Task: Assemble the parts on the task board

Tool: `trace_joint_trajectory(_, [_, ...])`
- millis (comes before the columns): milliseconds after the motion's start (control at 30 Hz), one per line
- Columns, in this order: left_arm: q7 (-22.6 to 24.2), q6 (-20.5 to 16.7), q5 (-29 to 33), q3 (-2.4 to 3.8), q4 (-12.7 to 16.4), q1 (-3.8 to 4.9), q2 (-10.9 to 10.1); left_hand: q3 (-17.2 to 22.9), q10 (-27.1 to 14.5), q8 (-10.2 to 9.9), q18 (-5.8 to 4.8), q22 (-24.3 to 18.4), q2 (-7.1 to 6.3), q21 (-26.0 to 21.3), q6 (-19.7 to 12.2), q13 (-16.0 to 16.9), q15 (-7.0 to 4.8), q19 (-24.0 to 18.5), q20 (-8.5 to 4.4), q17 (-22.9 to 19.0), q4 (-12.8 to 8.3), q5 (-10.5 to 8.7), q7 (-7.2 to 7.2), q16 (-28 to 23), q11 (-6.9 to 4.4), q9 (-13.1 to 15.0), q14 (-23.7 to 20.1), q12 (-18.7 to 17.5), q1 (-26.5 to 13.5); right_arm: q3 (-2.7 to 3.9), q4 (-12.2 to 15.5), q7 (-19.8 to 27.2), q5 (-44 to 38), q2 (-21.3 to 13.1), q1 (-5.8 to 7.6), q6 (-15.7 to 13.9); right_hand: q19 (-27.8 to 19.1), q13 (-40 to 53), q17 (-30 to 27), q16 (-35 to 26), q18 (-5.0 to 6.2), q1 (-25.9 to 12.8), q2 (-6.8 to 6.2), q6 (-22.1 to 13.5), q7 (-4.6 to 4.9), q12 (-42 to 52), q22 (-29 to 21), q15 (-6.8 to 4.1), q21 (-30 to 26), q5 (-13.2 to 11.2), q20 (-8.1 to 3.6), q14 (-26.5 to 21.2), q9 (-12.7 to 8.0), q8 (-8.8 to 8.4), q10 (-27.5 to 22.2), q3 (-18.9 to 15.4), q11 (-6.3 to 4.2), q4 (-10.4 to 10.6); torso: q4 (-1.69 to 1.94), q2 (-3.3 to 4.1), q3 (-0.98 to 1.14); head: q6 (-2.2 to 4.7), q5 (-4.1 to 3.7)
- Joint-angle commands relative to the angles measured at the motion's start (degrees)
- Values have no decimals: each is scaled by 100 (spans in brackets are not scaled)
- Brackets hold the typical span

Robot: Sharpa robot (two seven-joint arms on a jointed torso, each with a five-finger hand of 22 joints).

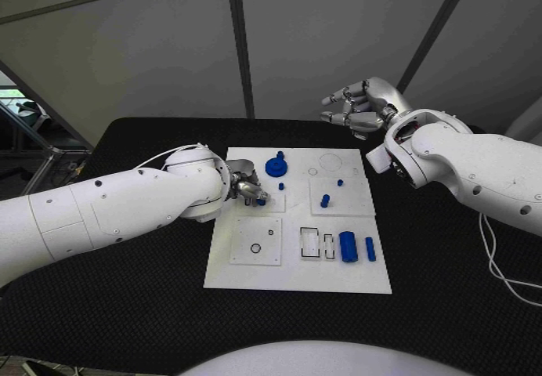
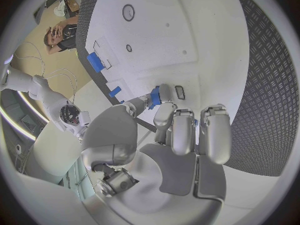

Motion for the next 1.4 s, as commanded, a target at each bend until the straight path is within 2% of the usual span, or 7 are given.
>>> trace_joint_trajectory(33, [-37, 58, 24, -6, 0, -4, 10, -101, 61, -23, -270, 727, -15, 29, 51, 21, -28, 146, -44, 761, 39, 3, -8, -30, 4, -19, 375, 32, -98, 4, -3, 8, 3, 6, 10, 28, 2, -6, -7, -36, 73, -60, 17, 3, 6, -13, -4, -50, -29, 19, -30, 158, -7, 34, -36, -3, 10, 24, 0, -1, 0, -2, -2])
trace_joint_trajectory(200, [-37, 34, 25, -6, 5, -4, 15, -347, 83, -39, -273, 742, 19, 33, 100, 46, -30, 154, -48, 765, 177, -7, -10, -30, 3, -62, 376, 49, -214, 4, -16, 10, 3, 11, 9, 31, 2, -6, -7, -36, 73, -60, 17, 3, 6, -13, -4, -50, -29, 19, -30, 158, -7, 34, -36, -3, 10, 24, 2, -3, -1, -3, -12])
trace_joint_trajectory(467, [-37, -12, 25, -5, 10, -3, 22, -548, 101, -55, -275, 755, 73, 35, 133, 73, -32, 161, -51, 768, 285, -4, -13, -31, 1, -99, 378, 65, -271, 4, -24, 9, 3, 12, 9, 36, 2, -6, -7, -36, 73, -60, 17, 3, 6, -13, -4, -50, -29, 19, -30, 158, -7, 34, -36, -3, 10, 24, 3, -2, -1, -2, -15])
trace_joint_trajectory(1133, [-37, -72, 26, 0, 23, 4, 25, -721, 121, -65, -280, 782, 113, 49, 163, 103, -35, 175, -53, 770, 394, -11, -17, -32, -2, -131, 379, 84, -326, 4, -54, 8, 3, 21, 9, 49, 2, -6, -7, -36, 73, -60, 17, 3, 6, -13, -4, -50, -29, 19, -30, 158, -7, 34, -36, -3, 10, 24, 6, 0, -2, -9, -23])
trace_joint_trajectory(1267, [-37, -73, 25, 2, 25, 5, 19, -799, 123, -71, -280, 785, 136, 47, 171, 105, -37, 176, -55, 771, 424, -127, -22, -33, -6, -146, 379, 82, -313, 4, -59, 10, 3, 25, 9, 53, 2, -6, -7, -36, 73, -60, 17, 3, 6, -13, -4, -50, -29, 19, -30, 158, -7, 34, -36, -3, 10, 24, 5, -2, -1, -12, -27])
trace_joint_trajectory(1400, [-38, -71, 25, 7, 44, 7, 3, -799, 123, -71, -280, 785, 136, 47, 171, 105, -37, 176, -55, 771, 424, -127, -22, -33, -6, -146, 379, 82, -313, 4, -68, 12, 3, 29, 8, 59, 2, -6, -7, -36, 73, -60, 17, 3, 6, -13, -4, -50, -29, 19, -30, 158, -7, 34, -36, -3, 10, 24, 4, -3, -3, -12, -23])
